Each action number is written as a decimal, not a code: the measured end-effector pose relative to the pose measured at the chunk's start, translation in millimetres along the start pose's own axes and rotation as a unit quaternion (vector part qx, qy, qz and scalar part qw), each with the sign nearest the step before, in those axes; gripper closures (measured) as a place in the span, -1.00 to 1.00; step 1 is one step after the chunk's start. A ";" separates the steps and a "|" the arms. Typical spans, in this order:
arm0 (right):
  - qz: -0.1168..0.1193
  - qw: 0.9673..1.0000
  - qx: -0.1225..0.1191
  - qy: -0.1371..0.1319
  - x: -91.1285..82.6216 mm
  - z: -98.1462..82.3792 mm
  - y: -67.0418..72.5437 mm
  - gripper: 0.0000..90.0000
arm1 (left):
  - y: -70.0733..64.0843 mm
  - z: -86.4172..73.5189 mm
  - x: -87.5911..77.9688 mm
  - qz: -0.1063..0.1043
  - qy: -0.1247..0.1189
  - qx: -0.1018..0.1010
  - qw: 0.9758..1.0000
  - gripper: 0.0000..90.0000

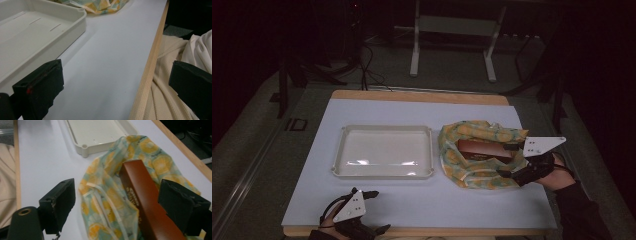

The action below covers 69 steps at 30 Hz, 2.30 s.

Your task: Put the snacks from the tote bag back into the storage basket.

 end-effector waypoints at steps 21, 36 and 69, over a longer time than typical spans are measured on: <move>-0.014 0.998 -0.015 0.055 19.1 1.4 -47.1 -0.46 | -1.4 0.2 1.9 -0.006 0.002 0.003 1.000 -1.00; -0.005 0.995 0.003 0.104 52.1 -19.9 -71.0 -0.34 | -0.8 -0.1 1.9 -0.005 0.001 0.003 1.000 -1.00; 0.027 0.975 -0.012 0.220 88.8 -49.2 -86.7 -0.14 | 0.6 -1.2 2.5 -0.004 0.003 0.001 1.000 -1.00</move>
Point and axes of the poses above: each handheld gripper's, and its own axes: x roughly forward along the jaws, z roughly out of its top, y roughly to its left, the point moved 3 cm from there along x, roughly forward along the jaws
